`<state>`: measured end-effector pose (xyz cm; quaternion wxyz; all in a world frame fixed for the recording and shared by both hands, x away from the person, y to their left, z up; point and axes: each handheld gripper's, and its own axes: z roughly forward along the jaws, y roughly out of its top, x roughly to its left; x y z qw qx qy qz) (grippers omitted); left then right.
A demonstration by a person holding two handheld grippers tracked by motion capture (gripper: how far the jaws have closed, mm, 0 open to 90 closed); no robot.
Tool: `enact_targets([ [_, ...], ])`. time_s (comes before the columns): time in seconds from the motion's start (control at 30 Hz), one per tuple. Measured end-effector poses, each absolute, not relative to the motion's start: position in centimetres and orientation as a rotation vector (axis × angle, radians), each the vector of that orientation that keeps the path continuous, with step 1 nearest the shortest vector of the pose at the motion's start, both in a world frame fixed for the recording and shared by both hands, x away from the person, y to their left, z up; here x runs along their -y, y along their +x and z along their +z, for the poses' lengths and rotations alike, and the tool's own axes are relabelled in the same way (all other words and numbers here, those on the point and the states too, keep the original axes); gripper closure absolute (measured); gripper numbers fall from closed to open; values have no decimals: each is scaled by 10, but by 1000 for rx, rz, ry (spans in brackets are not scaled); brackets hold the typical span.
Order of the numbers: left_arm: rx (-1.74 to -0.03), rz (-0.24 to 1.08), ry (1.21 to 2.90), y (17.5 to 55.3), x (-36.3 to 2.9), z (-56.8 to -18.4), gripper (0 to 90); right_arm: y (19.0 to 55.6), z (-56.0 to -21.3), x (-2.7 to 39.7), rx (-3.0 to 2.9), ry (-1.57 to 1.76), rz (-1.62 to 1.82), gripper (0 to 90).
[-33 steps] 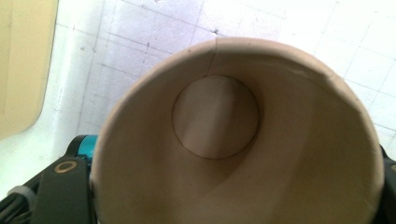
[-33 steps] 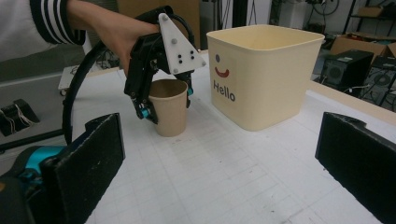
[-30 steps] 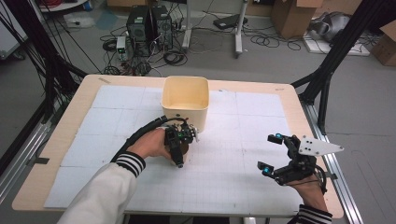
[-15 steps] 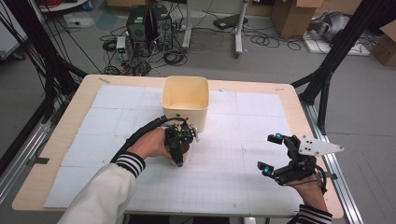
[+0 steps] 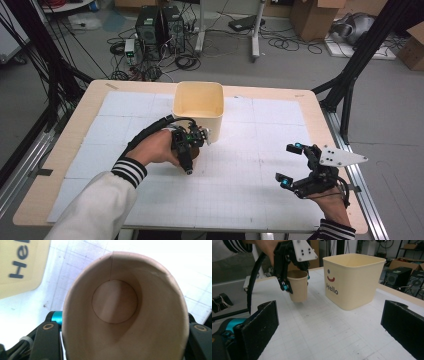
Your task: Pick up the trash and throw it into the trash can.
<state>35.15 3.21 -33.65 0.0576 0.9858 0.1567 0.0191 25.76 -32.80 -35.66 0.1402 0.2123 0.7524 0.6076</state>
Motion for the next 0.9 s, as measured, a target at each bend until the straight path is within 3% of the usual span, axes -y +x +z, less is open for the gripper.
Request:
enact_targets([
  [0.9, -513, 135, 2911, 348, -56, -261, 353, 259, -356, 326, -2182, 617, 1750, 3],
])
